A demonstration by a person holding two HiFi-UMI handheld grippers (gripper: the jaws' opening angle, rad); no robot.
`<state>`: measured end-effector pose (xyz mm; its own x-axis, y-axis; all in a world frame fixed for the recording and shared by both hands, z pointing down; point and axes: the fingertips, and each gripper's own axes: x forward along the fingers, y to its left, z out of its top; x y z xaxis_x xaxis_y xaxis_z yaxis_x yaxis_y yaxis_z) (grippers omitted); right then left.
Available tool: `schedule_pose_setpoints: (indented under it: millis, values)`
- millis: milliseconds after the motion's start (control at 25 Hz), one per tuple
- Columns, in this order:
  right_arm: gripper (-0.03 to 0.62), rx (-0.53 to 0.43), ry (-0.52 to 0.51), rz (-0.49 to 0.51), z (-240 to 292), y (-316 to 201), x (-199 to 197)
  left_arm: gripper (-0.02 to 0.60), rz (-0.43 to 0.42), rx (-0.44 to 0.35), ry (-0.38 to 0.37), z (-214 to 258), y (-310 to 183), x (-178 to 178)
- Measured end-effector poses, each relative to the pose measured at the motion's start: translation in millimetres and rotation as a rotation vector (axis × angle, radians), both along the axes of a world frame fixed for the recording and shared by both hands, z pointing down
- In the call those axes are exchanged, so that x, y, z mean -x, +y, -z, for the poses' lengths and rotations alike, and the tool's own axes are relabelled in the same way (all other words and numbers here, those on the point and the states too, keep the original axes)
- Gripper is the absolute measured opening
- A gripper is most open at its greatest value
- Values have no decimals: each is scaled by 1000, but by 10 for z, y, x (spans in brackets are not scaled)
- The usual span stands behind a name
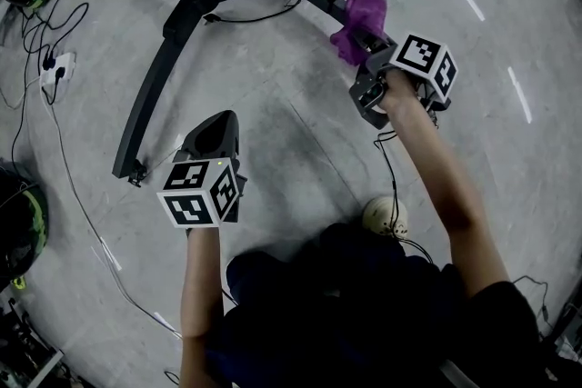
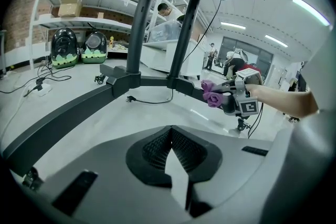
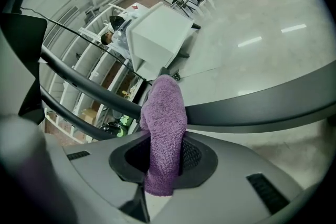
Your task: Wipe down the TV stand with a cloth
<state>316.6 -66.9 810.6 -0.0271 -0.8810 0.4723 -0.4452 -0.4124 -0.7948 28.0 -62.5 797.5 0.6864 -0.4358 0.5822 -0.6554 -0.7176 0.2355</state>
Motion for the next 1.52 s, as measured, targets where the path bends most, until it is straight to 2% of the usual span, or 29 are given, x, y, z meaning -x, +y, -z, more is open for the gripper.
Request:
schedule_pose_setpoints:
  millis: [920,1240,1520]
  values:
    - [89,45,-10,-118,0,987,-343,8,-50,16,30,8,161,-214]
    - [89,69,0,-150,-18,1269,-404,6,-130,27,47,10,318,-474]
    - [89,76,-5,-196,-24,1508,-491,7,-234,63,54,-73,557,-815]
